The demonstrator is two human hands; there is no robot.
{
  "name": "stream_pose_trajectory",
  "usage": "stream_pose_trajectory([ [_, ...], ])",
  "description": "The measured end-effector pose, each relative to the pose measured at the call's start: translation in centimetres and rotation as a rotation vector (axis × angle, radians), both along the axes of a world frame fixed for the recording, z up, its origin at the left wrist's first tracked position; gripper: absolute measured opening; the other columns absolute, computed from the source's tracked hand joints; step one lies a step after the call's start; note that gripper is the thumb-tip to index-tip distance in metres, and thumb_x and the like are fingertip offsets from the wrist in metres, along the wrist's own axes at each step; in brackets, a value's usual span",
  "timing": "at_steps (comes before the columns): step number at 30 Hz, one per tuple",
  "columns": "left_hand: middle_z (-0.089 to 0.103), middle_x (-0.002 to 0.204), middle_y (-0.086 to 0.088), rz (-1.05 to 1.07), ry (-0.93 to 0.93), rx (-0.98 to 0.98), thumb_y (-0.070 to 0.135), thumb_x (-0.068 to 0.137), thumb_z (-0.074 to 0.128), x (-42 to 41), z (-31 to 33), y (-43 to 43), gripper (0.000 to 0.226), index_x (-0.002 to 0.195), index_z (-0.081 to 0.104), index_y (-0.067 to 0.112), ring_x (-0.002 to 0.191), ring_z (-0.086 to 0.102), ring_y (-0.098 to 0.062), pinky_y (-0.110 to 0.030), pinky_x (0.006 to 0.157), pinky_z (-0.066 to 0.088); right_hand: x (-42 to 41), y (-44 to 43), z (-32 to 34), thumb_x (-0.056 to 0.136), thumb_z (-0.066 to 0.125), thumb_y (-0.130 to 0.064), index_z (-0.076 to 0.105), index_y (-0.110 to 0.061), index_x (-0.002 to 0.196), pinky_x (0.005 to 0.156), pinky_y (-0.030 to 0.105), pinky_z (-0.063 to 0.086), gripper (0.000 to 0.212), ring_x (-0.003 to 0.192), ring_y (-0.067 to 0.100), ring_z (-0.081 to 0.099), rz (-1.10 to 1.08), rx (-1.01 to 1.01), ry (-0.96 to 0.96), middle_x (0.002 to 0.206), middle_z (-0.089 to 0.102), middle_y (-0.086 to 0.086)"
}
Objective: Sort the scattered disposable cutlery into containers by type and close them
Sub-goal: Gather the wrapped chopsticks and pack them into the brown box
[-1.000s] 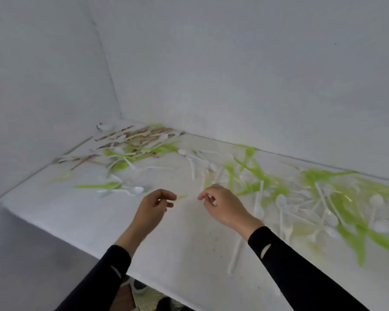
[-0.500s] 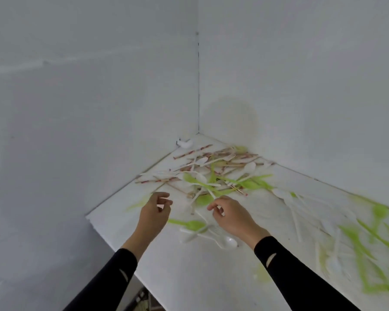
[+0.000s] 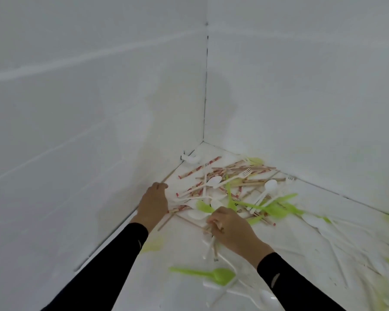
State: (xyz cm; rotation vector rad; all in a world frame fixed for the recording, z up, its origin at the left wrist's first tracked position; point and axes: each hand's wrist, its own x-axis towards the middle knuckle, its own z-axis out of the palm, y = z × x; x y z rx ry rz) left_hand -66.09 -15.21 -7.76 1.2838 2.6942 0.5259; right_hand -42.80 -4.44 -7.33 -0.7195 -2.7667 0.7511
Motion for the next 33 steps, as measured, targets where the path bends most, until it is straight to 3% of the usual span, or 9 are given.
stream_pose_trajectory([
  [3,0.041,0.139,-0.009,0.000,0.052,-0.171,0.006,0.093,0.042,-1.5,-1.1,1.8,0.048,0.141,0.036,0.010,0.126,0.042,-0.025,-0.031,0.099,0.042,-2.5,-1.0,-0.7,0.088,0.042,-0.045,0.071,-0.019,0.108,0.084,0.027,0.046,0.043,0.105,0.017,0.055,0.097,0.078,-0.008,0.109,0.063,-0.005],
  [5,0.041,0.139,-0.009,0.020,0.070,-0.213,0.007,0.094,0.040,-1.8,-1.7,2.6,0.048,0.141,0.035,0.011,0.127,0.041,-0.026,-0.032,0.100,0.042,-3.6,-1.8,-1.5,0.083,0.041,-0.040,0.072,-0.020,0.102,0.077,0.024,0.049,0.041,0.094,0.017,0.060,0.129,0.133,0.015,0.101,0.065,-0.004],
  [8,0.043,0.139,-0.008,0.049,0.113,-0.231,0.010,0.094,0.040,-2.2,-2.6,3.6,0.048,0.141,0.033,0.011,0.128,0.041,-0.026,-0.030,0.100,0.037,-4.9,-2.5,-2.8,0.077,0.054,-0.027,0.070,-0.025,0.098,0.062,0.018,0.051,0.026,0.076,0.011,0.062,0.147,0.222,0.032,0.091,0.063,-0.009],
  [11,0.051,0.131,-0.007,0.070,0.106,-0.194,0.014,0.096,0.041,-2.7,-2.9,4.0,0.038,0.134,0.039,0.011,0.120,0.048,-0.023,-0.029,0.098,0.036,-5.3,-2.4,-4.1,0.065,0.079,-0.016,0.068,-0.022,0.103,0.066,0.022,0.053,0.040,0.075,0.014,0.062,0.165,0.253,0.045,0.090,0.062,-0.006],
  [15,0.054,0.128,-0.002,0.026,0.064,-0.181,0.009,0.095,0.039,-3.2,-3.2,4.3,0.031,0.122,0.050,0.016,0.115,0.050,-0.021,-0.030,0.098,0.034,-5.2,-1.8,-3.8,0.052,0.086,-0.021,0.072,-0.024,0.080,0.056,0.022,0.052,0.032,0.064,0.013,0.059,0.131,0.371,-0.026,0.074,0.060,-0.007],
  [19,0.057,0.117,-0.010,0.012,0.054,-0.067,0.002,0.097,0.044,-3.2,-3.3,4.4,0.025,0.115,0.060,0.009,0.109,0.054,-0.026,-0.028,0.089,0.039,-3.2,-1.0,-3.1,0.066,0.064,-0.019,0.065,-0.022,0.075,0.050,0.023,0.049,0.009,0.060,0.013,0.058,0.106,0.234,0.048,0.071,0.057,-0.008],
  [22,0.059,0.103,-0.012,-0.006,0.009,0.043,0.007,0.096,0.053,-3.3,-3.4,4.4,0.018,0.105,0.067,0.004,0.095,0.059,-0.028,-0.028,0.080,0.041,-1.1,0.4,-1.6,0.073,0.048,-0.022,0.061,-0.022,0.079,0.052,0.017,0.040,0.014,0.062,0.009,0.055,0.049,0.089,0.099,0.076,0.057,-0.010],
  [27,0.054,0.082,-0.003,-0.052,-0.039,0.113,0.020,0.096,0.058,-2.1,-3.5,4.1,0.020,0.088,0.071,0.006,0.076,0.053,-0.020,-0.030,0.071,0.043,1.0,3.5,0.4,0.079,0.054,-0.018,0.066,-0.021,0.098,0.059,0.016,0.039,0.022,0.071,0.005,0.051,0.096,0.032,0.083,0.092,0.056,-0.008],
  [33,0.061,0.097,-0.008,-0.005,-0.104,0.130,0.010,0.091,0.061,-1.6,-3.6,4.4,0.022,0.111,0.068,0.004,0.090,0.059,-0.025,-0.034,0.081,0.047,3.0,6.7,0.8,0.085,0.059,-0.019,0.070,-0.017,0.099,0.066,0.025,0.049,0.018,0.074,0.011,0.058,0.022,-0.045,0.012,0.094,0.055,-0.007],
])
